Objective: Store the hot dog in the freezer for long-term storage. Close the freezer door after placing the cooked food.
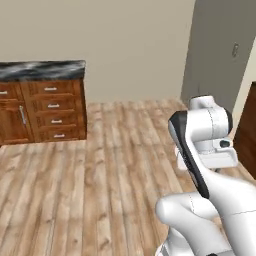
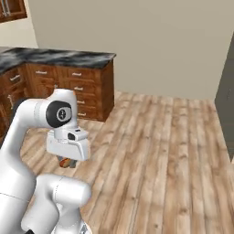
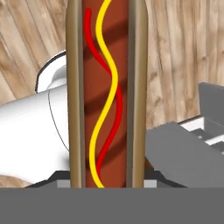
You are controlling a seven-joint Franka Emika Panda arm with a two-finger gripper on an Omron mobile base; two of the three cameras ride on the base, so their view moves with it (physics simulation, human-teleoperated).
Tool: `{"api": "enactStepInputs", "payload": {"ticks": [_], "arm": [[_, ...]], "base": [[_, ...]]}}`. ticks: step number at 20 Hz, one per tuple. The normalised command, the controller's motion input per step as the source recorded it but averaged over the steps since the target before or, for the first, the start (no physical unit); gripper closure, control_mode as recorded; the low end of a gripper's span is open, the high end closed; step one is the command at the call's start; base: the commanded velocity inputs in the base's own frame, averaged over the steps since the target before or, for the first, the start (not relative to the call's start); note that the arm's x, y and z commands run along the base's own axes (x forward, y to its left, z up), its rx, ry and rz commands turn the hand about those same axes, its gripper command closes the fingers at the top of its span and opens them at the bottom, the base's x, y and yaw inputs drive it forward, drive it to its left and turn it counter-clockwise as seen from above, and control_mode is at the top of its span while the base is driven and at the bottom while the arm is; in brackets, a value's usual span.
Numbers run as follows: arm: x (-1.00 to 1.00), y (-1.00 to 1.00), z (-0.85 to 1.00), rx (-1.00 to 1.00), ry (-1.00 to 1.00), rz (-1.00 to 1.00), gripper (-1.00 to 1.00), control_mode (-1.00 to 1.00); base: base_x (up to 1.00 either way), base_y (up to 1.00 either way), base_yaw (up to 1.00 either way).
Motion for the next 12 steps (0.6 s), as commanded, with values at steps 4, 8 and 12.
{"api": "enactStepInputs", "payload": {"ticks": [4, 8, 12], "arm": [[0.00, 0.00, 0.00, 0.00, 0.00, 0.00, 1.00, 1.00], [0.00, 0.00, 0.00, 0.00, 0.00, 0.00, 1.00, 1.00], [0.00, 0.00, 0.00, 0.00, 0.00, 0.00, 1.00, 1.00]], "base": [[0.14, -0.06, -0.82], [0.17, 0.00, -0.83], [0.25, 0.00, -0.87]]}}
